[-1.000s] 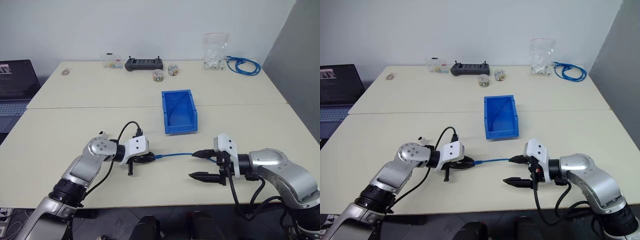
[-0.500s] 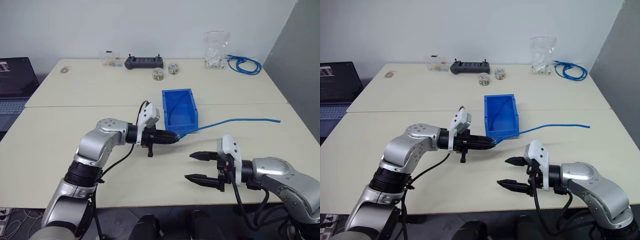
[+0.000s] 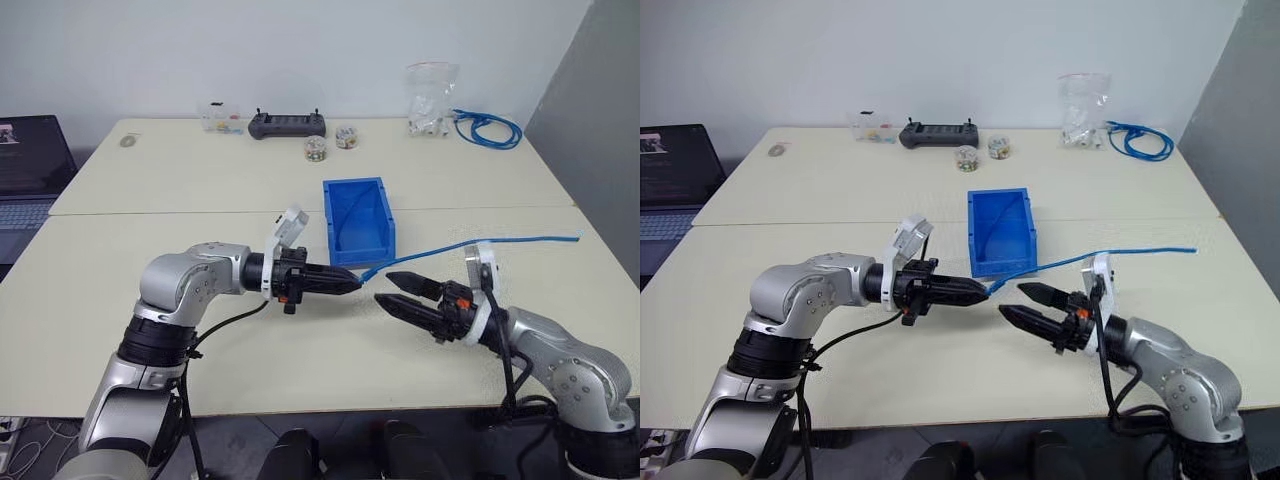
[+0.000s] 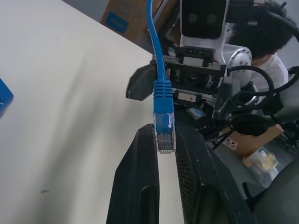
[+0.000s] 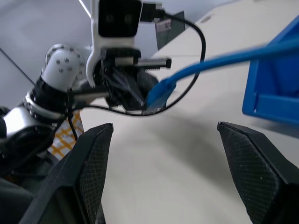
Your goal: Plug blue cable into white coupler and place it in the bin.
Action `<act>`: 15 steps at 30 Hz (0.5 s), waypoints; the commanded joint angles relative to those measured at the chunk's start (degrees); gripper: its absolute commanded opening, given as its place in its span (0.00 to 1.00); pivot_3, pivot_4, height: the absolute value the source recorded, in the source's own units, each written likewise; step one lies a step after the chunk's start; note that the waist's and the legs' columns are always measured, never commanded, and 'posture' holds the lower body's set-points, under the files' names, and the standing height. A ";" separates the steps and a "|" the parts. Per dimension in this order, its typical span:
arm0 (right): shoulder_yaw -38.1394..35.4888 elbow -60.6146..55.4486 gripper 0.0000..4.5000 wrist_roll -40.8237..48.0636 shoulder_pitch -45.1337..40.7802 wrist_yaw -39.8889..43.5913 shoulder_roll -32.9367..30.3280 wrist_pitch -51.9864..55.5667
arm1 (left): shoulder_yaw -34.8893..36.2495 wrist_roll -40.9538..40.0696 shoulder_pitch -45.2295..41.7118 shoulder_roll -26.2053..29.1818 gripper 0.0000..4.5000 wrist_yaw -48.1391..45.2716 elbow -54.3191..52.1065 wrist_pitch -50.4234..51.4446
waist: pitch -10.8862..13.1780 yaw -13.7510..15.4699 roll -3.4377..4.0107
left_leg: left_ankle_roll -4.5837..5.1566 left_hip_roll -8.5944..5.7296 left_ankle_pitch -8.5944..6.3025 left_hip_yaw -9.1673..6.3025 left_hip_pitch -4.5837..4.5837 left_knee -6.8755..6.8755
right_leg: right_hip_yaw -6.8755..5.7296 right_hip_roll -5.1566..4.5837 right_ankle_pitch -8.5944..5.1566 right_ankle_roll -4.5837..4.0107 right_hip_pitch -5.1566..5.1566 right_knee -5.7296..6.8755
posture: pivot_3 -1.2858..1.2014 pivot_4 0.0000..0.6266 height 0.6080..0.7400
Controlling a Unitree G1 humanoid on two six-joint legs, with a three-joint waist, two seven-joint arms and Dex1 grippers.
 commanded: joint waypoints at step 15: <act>2.91 2.95 0.73 7.46 -7.01 -2.17 3.93 1.45 | 3.33 -6.69 -0.24 2.19 0.05 3.11 -4.97 4.52 | 0.00 0.06 0.00 | 0.00 0.00 0.00 0.02 0.04 -0.05 | 0.02 0.00 0.00 0.00 0.00 -0.01 | 0.52 0.24 1.00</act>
